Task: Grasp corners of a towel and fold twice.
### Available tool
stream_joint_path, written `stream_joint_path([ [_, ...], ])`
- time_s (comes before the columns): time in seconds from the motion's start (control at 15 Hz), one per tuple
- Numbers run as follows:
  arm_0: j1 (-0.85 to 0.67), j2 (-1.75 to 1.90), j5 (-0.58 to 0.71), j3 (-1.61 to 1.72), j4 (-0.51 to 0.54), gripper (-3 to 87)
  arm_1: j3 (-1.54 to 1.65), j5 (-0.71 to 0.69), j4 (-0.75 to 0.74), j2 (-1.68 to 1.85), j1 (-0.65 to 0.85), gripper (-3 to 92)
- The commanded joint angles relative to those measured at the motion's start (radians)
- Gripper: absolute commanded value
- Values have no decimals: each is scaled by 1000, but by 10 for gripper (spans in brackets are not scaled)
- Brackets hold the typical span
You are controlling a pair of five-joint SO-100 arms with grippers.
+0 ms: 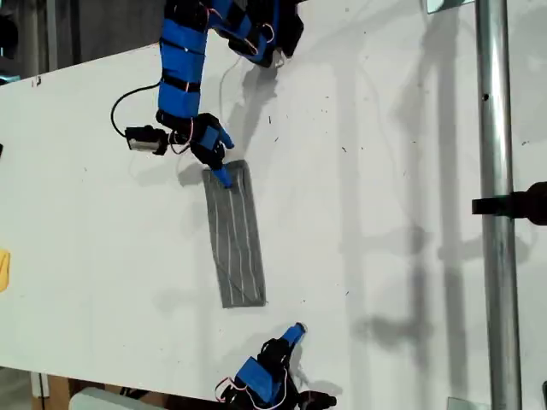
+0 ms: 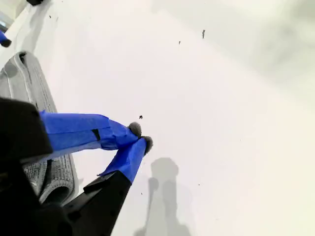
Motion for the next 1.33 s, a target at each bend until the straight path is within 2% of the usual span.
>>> stream_joint_path([
  [0.0,-12,8,-8,6,3,-25,-199,-17,-51,-215,-6,451],
  [0.2,-6,8,-14,6,6,-25,-436,-23,-12,-485,-17,454],
  [0.27,-3,8,-18,6,6,-25,-463,-38,-20,-497,-20,433],
  [0.33,-3,8,-20,6,8,-23,-471,-61,-48,-499,-20,372],
  [0.4,-3,8,-20,6,8,-23,-476,-80,-60,-497,-17,269],
  [0.47,-3,8,-21,6,9,-23,-472,-72,-55,-485,-12,13],
  [0.6,-6,8,-17,6,11,-21,-436,-87,-6,-439,-5,-2],
  [0.8,-12,8,-15,6,12,-12,-127,-61,123,-143,-21,-2],
  [0.93,-23,8,-8,6,12,-11,87,15,321,152,-66,-2],
  [1.07,-25,8,-2,6,12,-10,179,147,606,413,-137,-2],
  [1.2,-29,8,9,6,12,-14,60,279,787,445,-259,-2],
  [1.27,-20,8,5,6,8,-17,-49,287,816,399,-291,-2],
])
